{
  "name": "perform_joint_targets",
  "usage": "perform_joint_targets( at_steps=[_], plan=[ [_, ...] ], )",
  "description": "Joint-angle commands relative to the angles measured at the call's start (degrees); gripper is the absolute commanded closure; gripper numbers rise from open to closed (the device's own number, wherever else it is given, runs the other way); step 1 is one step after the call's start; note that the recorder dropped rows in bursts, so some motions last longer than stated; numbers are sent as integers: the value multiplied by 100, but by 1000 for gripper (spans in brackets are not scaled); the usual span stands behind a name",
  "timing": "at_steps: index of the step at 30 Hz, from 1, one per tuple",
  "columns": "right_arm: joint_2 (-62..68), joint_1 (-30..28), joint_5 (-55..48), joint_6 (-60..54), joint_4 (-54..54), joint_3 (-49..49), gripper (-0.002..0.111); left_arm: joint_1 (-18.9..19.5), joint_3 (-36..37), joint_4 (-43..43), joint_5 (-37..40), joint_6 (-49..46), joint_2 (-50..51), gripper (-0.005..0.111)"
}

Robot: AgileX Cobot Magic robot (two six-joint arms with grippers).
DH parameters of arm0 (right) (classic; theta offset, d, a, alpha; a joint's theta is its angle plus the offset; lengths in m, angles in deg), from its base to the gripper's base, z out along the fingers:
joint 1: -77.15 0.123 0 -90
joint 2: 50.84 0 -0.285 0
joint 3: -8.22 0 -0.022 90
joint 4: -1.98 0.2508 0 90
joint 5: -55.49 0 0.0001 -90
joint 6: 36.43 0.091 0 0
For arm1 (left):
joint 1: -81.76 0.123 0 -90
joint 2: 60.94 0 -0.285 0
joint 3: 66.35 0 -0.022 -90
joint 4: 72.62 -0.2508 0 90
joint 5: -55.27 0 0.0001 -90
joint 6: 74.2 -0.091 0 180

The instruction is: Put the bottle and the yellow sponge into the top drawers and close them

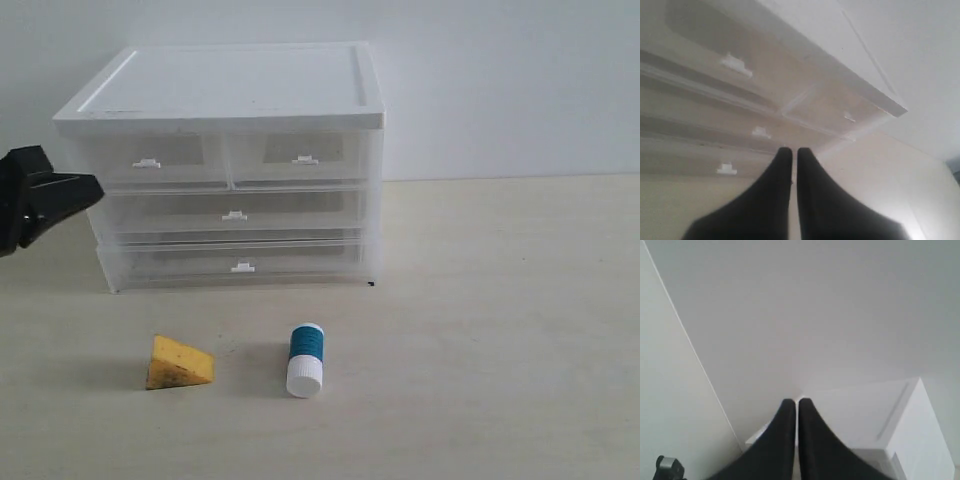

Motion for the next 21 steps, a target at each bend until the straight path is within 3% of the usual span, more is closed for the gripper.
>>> perform_joint_targets(
  at_steps=[1,5,9,14,19,21],
  plan=[
    [979,-18,239,93,-200,-90,108,263,-774,-59,-1180,-100,1438,103],
    [1922,-18,450,293,-532,-271,108,861,-1283,-7,-2332,273,2464,103],
    [2483,-18,608,304,-455,-317,108,1128,-1825,-315,-2384,938,2957,103],
    [3418,-18,1664,889,-779,-619,108,1044,-2492,-508,-2384,1177,3313,103],
    [3685,121,1556,992,-1090,-686,108,765,-2694,-380,-2384,946,3313,103],
    [3722,366,1337,992,-1090,-699,100,702,-2708,-354,-2384,887,3313,103]
  ],
)
